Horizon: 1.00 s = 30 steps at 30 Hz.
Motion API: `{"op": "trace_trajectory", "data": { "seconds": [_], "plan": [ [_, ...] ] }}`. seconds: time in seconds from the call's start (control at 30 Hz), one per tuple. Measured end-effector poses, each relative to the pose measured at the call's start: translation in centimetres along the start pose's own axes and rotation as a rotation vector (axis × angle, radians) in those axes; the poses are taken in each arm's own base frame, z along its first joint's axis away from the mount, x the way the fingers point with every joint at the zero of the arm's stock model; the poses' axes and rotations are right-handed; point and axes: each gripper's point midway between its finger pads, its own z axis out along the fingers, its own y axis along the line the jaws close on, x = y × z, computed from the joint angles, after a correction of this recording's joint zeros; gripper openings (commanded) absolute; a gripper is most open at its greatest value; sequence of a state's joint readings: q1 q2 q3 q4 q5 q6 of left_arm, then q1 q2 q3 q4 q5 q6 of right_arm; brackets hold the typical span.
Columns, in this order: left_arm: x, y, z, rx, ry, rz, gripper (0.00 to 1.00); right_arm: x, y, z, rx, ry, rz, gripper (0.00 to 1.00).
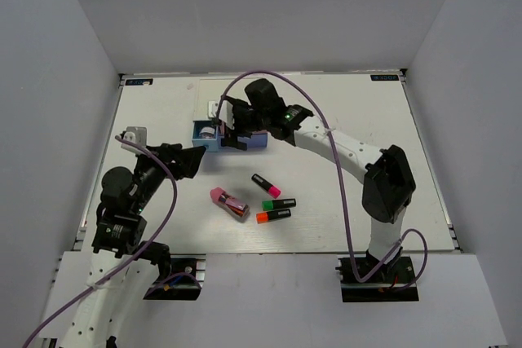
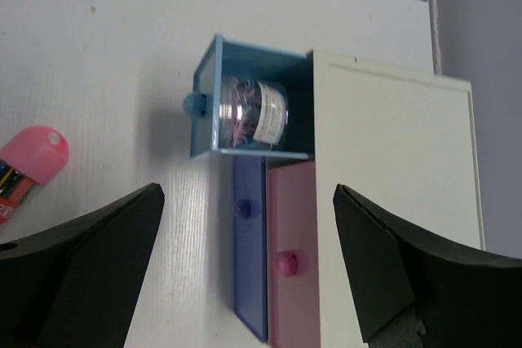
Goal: Sort the stationery into containers
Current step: Place the stationery into the container, then close the drawer
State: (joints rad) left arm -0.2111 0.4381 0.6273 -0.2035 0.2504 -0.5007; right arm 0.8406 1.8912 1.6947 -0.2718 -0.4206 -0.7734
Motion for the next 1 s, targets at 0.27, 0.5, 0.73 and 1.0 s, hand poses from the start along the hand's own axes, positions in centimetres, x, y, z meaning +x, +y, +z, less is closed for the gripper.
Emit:
{"op": "trace_trajectory", "data": {
  "seconds": [0.27, 0.5, 0.73, 1.0],
  "plan": [
    [1.5, 1.4, 1.7, -0.058, 0.022, -0.165, 0.68, 5.3, 0.0, -2.9, 0.163, 0.105, 0.082, 0.87],
    [5.7, 4.7, 4.9, -0.171, 0.12, -0.338, 0.62, 5.0, -1.1, -7.0, 0.272, 0.07, 0.115, 0.21],
    [6.7, 6.7, 6.2, -0.271, 0.114, -0.43, 0.88, 3.4, -0.1, -10.5, 0.334, -0.013, 0.12, 0.34],
    [8.7, 9.2, 7.5, -0.39, 0.157, -0.485, 0.88, 2.0, 1.7, -12.5, 0.346, -0.102, 0.149, 0.39]
  ]
}}
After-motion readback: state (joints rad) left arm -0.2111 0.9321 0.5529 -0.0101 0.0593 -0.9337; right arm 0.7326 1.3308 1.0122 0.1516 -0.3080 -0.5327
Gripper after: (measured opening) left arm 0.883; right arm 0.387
